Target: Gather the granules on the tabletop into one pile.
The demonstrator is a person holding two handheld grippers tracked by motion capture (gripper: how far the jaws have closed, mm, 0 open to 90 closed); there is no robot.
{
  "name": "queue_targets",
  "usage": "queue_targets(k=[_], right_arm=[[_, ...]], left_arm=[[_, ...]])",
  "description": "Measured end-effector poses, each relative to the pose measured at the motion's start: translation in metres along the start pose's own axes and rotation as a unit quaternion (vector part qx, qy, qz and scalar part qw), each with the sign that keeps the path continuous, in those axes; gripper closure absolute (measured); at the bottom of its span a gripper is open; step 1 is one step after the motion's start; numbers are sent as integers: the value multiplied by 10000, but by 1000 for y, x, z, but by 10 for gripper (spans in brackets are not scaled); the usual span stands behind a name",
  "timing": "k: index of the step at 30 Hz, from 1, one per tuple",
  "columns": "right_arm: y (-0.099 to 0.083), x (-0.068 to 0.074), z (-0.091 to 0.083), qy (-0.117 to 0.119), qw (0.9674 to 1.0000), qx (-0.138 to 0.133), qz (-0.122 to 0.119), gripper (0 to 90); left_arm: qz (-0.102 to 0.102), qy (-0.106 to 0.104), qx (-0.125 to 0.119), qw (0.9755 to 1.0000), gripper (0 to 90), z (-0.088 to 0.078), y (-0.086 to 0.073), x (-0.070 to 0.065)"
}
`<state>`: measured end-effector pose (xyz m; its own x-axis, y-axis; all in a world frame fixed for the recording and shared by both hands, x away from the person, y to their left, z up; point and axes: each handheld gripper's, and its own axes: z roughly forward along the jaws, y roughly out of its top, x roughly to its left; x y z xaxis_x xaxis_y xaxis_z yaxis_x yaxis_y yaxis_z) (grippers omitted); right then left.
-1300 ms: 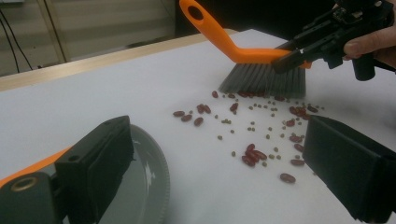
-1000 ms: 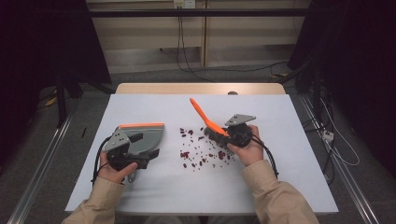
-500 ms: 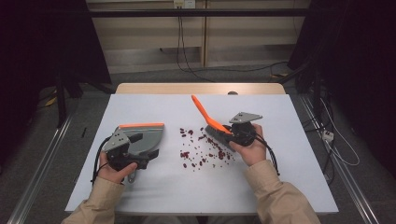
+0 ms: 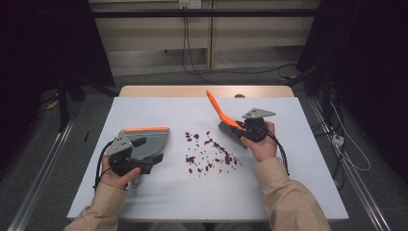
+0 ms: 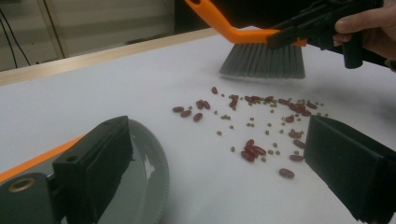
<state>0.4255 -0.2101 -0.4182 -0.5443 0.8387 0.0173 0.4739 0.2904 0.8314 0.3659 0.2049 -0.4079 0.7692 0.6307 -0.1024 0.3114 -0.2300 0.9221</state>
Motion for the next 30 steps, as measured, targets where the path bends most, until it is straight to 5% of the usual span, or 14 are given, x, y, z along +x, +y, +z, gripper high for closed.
queue_targets(k=[11,19,25,30], right_arm=[[2,1,6,-37,9991,389,145,645],[9,-4,16,89,9975,705,62,709],[19,-12,27,349,9993,128,-31,710],[28,-10,50,573,9980,-55,-273,711]], left_arm=[[-13,-38,27,10000,79,2,-1,0],[-39,-17,35,10000,79,1,-2,2],[-100,5,22,9999,79,0,-2,4],[-172,67,36,9998,78,0,-3,6]])
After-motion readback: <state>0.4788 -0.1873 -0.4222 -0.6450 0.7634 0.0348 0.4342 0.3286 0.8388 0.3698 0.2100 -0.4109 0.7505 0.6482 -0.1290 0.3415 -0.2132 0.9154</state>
